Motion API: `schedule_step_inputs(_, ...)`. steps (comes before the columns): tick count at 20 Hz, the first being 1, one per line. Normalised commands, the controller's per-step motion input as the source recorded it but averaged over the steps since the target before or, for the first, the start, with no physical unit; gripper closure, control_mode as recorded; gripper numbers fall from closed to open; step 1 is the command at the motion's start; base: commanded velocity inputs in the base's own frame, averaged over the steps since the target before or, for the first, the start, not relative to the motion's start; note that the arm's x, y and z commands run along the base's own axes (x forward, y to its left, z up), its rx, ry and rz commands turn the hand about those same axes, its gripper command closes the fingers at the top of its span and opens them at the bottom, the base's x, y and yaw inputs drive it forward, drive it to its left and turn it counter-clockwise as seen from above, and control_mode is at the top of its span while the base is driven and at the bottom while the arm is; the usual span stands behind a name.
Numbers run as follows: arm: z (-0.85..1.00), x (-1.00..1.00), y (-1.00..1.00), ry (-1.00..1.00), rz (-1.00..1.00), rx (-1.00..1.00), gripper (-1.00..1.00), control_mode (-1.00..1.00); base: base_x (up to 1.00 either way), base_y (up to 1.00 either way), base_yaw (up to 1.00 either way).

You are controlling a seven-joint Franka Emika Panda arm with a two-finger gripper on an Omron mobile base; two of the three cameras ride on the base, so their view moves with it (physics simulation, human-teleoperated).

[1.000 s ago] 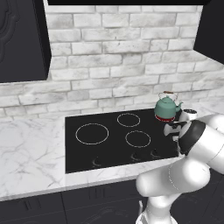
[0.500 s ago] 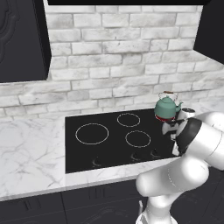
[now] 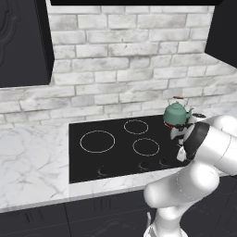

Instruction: Lower the heat of the kettle.

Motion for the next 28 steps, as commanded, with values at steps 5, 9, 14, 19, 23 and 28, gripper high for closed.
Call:
schedule_step_inputs(5, 0.0, -0.18, -0.01, 0.0, -0.27, 0.02, 1.0, -1.0, 0.0, 0.0, 0.0)
schedule_step_inputs(9, -0.03, -0.31, -0.06, -0.01, -0.27, 0.0, 1.0, -1.0, 0.0, 0.0, 0.0)
schedule_step_inputs(14, -0.16, -0.37, -0.39, -0.02, -0.28, 0.0, 1.0, -1.0, 0.0, 0.0, 0.0)
schedule_step_inputs(19, -0.17, -0.4, -0.45, -0.05, -0.29, 0.0, 1.0, -1.0, 0.0, 0.0, 0.0)
schedule_step_inputs(23, -0.12, -0.4, -0.31, -0.02, -0.25, 0.0, 1.0, -1.0, 0.0, 0.0, 0.0)
schedule_step_inputs(28, -0.12, -0.46, -0.16, -0.01, -0.24, 0.0, 1.0, -1.0, 0.0, 0.0, 0.0)
